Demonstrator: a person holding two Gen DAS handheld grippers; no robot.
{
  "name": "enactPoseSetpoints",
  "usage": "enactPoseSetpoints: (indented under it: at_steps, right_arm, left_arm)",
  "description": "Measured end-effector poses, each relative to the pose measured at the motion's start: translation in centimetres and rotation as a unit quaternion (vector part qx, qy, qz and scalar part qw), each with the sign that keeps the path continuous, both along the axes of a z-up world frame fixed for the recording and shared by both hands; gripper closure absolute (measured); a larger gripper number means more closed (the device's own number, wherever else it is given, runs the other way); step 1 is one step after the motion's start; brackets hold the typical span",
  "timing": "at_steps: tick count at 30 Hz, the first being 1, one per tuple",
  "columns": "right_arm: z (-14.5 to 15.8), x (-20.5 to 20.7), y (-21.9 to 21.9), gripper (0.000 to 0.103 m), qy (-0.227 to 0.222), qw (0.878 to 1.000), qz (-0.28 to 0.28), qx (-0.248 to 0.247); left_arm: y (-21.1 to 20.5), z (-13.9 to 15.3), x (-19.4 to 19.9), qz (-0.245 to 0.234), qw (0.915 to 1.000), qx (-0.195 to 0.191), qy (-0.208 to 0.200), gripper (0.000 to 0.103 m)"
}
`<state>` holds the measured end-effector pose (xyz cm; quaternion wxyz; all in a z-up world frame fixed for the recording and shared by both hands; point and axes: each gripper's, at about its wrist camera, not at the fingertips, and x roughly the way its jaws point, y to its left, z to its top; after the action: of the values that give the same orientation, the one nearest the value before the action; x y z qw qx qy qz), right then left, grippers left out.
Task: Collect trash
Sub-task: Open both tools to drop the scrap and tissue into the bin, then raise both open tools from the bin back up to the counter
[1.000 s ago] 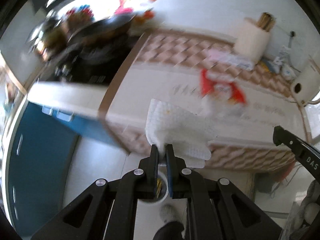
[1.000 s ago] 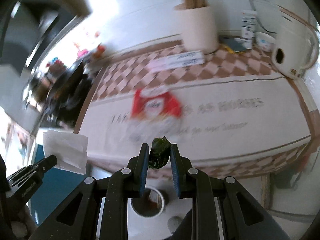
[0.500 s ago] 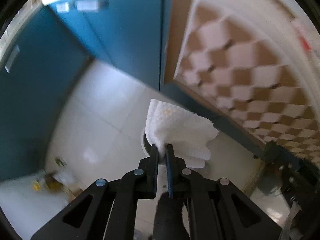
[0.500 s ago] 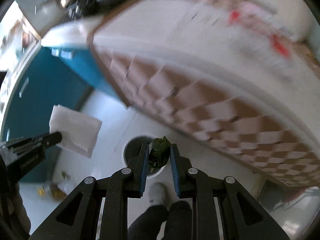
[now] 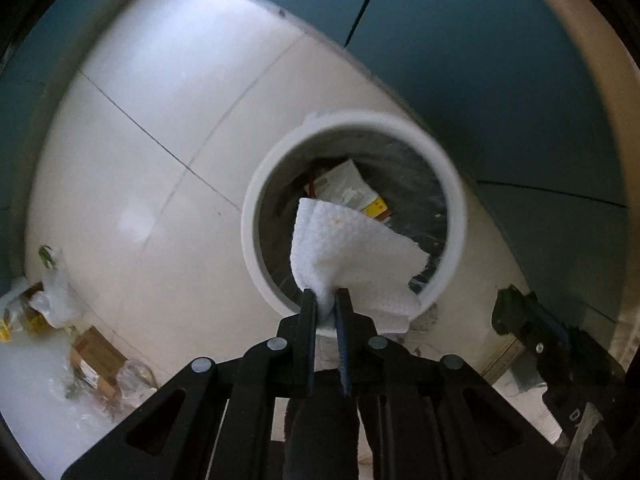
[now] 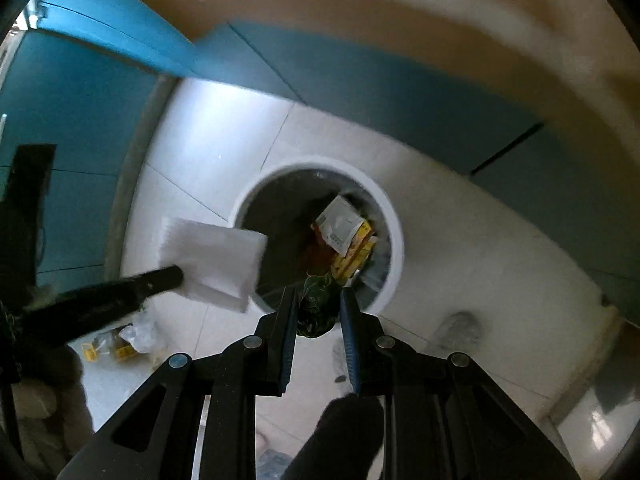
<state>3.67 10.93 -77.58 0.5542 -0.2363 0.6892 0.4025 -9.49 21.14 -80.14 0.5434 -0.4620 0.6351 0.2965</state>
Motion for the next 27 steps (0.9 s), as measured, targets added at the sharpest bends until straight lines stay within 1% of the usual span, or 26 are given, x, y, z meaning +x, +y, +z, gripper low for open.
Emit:
enactPoseSetpoints:
  at_steps: [2,3,4,6,7,8,9,11,12,13,15,17,19,20,22,27]
  right_arm:
    - [-2.7,0.0,0.5,0.079,0.004,1.0,0.006,-0.006]
    - [-3.9,-0.1,0.7,0.079,0.009,1.0,0.01,-0.009]
    - [-4.9,-0.1,0.8,0.079,0.013,1.0,0.012,-0.014]
    - [-6.4,-0.1,0.9,0.072,0.012,0.999,0.013,-0.027]
    - [-6.7,-0.1,0.8,0.068,0.014,0.999,0.014,-0.031]
    - [-6.8,-0.2,1.0,0.054,0.013,0.999,0.013,-0.032]
    - [-6.5,-0.1,1.0,0.042,0.012,0.999,0.013,-0.033]
    - [-5.5,-0.1,0.8,0.039,0.0,0.999,0.021,-0.031]
    - [-5.3,-0.2,0.7,0.03,-0.006,0.999,0.026,-0.032]
    - [-4.9,-0.2,0.8,0.025,-0.011,0.999,0.029,-0.034]
    - [-3.9,-0.3,0.8,0.009,-0.027,0.998,0.039,-0.039]
    - [-2.3,-0.5,0.7,0.001,-0.052,0.996,0.048,-0.046]
    - [-0.6,-0.7,0.7,0.001,-0.067,0.995,0.053,-0.044]
    - [0.6,-0.8,0.7,0.001,-0.078,0.994,0.057,-0.044]
    - [2.7,-1.0,0.5,0.001,-0.088,0.993,0.06,-0.041]
    - [9.2,-1.5,-0.4,0.001,-0.104,0.992,0.066,-0.032]
  left_arm:
    - [-0.3,-1.7,-0.6,0.006,0.9999,-0.011,0.006,0.093]
    - [-0.3,-2.0,-0.8,0.007,0.9998,-0.015,0.012,0.093]
    - [-0.3,-2.3,-1.0,0.01,0.9997,-0.017,0.015,0.09]
    - [-0.4,-2.0,-1.5,0.014,0.9997,-0.012,0.018,0.072]
    - [-0.4,-1.6,-1.8,0.015,0.9997,-0.005,0.017,0.05]
    - [-0.3,-0.9,-2.0,0.015,0.9997,0.006,0.02,0.03]
    - [-0.1,-0.4,-1.6,0.014,0.9996,0.015,0.022,0.023]
    - [0.1,1.1,-1.8,0.012,0.999,0.034,0.028,0.011]
    - [0.3,1.8,-2.0,0.011,0.9984,0.044,0.035,0.008]
    - [0.3,2.8,-2.2,0.01,0.9977,0.055,0.039,0.004]
    - [0.2,4.8,-2.4,0.006,0.9958,0.078,0.047,0.004]
    - [-0.1,7.4,-2.7,0.002,0.9929,0.105,0.055,0.004]
    - [-0.4,9.6,-2.9,0.0,0.9911,0.12,0.056,0.004]
    - [-0.7,11.2,-3.1,-0.001,0.9899,0.13,0.058,0.004]
    - [-1.0,13.3,-3.4,-0.001,0.9887,0.139,0.057,0.004]
    - [-2.8,19.8,-3.9,0.003,0.9857,0.162,0.047,0.004]
